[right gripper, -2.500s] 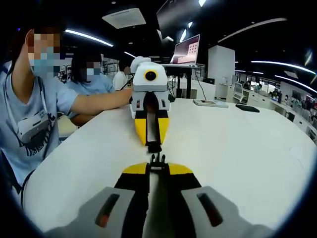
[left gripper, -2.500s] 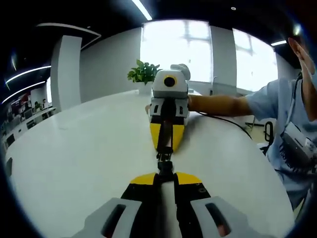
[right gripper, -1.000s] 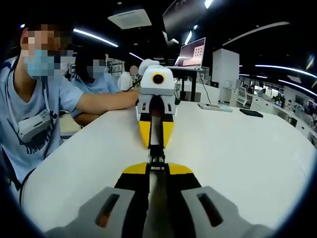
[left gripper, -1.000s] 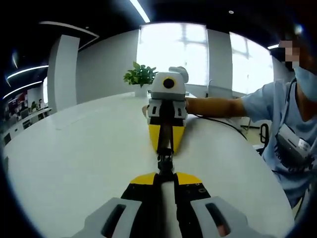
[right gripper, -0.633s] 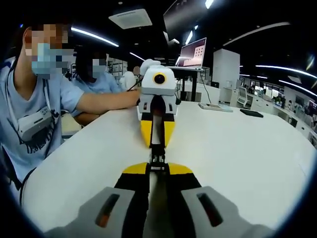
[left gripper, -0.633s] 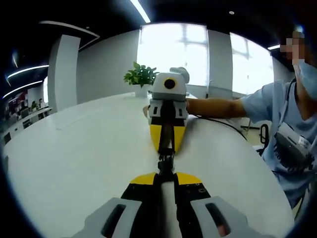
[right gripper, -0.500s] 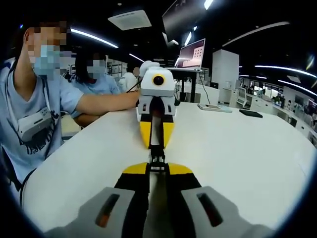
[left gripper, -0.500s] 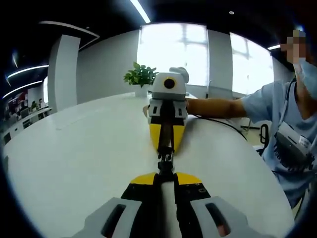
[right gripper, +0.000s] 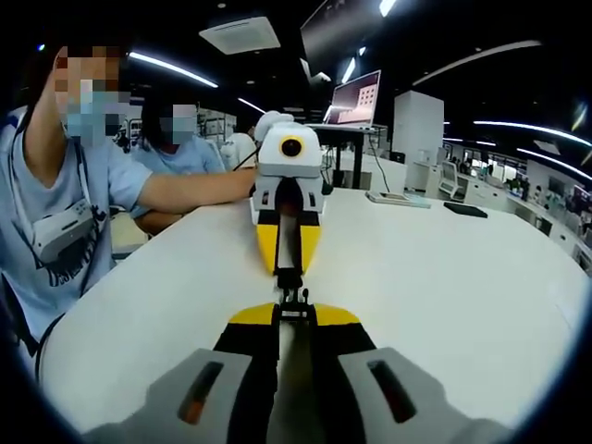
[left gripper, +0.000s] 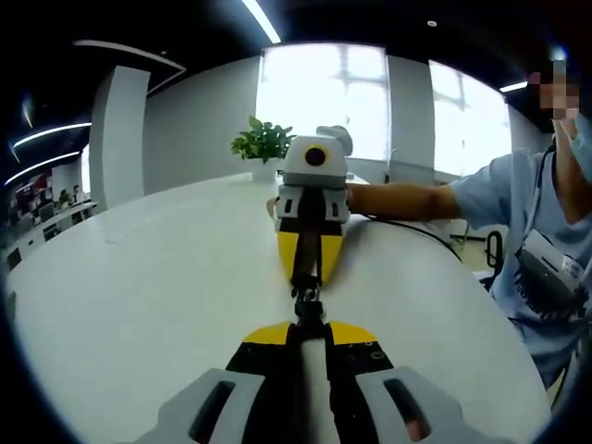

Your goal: Snap the two parts of the plastic buckle together until the buckle closes and remains connected.

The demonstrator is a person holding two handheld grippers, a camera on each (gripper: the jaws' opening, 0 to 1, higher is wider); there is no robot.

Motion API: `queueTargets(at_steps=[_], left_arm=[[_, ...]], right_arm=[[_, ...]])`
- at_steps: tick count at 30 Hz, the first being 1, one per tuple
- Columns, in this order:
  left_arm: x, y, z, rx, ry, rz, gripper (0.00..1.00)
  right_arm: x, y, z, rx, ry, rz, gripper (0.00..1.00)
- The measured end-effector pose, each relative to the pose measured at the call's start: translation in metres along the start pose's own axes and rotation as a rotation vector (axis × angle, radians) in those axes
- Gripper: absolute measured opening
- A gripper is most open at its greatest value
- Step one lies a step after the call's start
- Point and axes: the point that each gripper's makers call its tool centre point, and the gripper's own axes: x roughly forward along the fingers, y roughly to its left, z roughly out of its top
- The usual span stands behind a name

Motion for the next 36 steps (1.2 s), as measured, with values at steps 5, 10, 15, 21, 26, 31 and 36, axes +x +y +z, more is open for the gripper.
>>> queueTargets(at_steps=[5, 10, 15, 21, 26, 31, 36], left_arm=[[0.0000, -0.0010, 0.0001, 0.003, 0.000, -0.005, 0.12], [-0.0002, -0.0012, 0.0002, 0.003, 0.000, -0.006, 0.12], [0.0000, -0.0021, 0.0002, 0.003, -0.001, -0.006, 0.12], [0.0001, -0.0017, 0.0008, 0.001, -0.001, -0.006, 0.12], [0.0006, -0.0034, 0.0007, 0.000, -0.003, -0.008, 0.12], [0.0005, -0.0021, 0.0017, 0.000, -0.003, -0.012, 0.12], [0.0012, -0.0018, 0.0022, 0.001, -0.003, -0.014, 0.12]], right_arm=[[-0.0001, -0.0008, -0.0004, 0.002, 0.002, -0.001, 0.13], [-0.0006, -0.0022, -0.0003, 0.004, 0.002, -0.003, 0.13], [-0.0007, -0.0023, -0.0004, 0.003, 0.003, -0.007, 0.13], [0.0003, -0.0003, -0.0006, 0.000, 0.007, -0.007, 0.13], [0.0016, 0.0018, -0.0019, -0.012, 0.018, -0.006, 0.13], [0.0006, -0.0002, -0.0011, -0.013, 0.016, -0.010, 0.13], [0.0011, 0.0026, -0.0001, -0.024, 0.016, 0.004, 0.13]])
